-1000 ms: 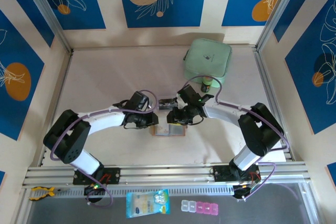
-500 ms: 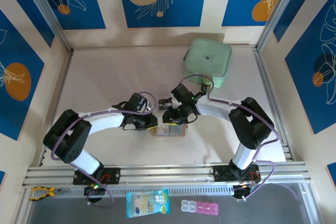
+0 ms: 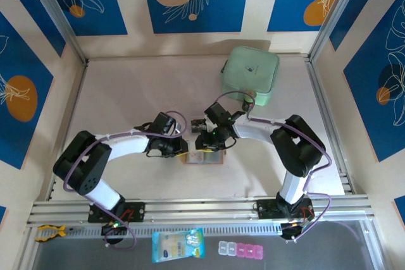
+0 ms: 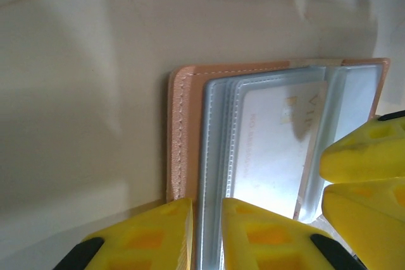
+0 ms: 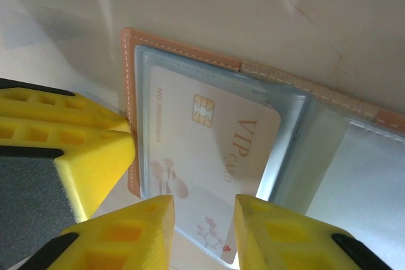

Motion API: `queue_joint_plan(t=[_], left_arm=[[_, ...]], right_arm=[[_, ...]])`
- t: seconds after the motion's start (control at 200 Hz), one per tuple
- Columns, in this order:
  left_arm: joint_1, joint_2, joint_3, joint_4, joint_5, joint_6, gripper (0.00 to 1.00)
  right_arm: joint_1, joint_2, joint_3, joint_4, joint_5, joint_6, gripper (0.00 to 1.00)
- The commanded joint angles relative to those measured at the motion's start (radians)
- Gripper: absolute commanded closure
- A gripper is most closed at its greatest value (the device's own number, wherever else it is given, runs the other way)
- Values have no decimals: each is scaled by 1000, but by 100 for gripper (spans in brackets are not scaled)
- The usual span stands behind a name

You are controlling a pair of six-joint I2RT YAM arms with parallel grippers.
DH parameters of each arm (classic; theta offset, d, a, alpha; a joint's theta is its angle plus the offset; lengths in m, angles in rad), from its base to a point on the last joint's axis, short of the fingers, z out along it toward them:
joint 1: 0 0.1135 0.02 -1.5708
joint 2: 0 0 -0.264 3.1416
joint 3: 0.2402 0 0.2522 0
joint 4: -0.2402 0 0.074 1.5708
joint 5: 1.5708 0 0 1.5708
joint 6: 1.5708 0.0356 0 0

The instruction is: Take the credit cards out of the card holder

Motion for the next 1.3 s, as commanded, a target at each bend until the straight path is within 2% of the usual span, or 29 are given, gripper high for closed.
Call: queue_joint_plan(t=[0.0,0.215,0.595,1.296], left_arm=[[12,14,-9,-14,26,27,83],[14,22,-15,-10,28,25,92],[16,33,-18,-22,24,34,98],[32,18,-26,-30,28,43,100]], right_arm=[[9,15,21,-16,-5,7,69],[13,21,16,-5,-10,10,69],[13,33,10,-17,0,6,69],[14,-14,12,-86,95,-9,69]])
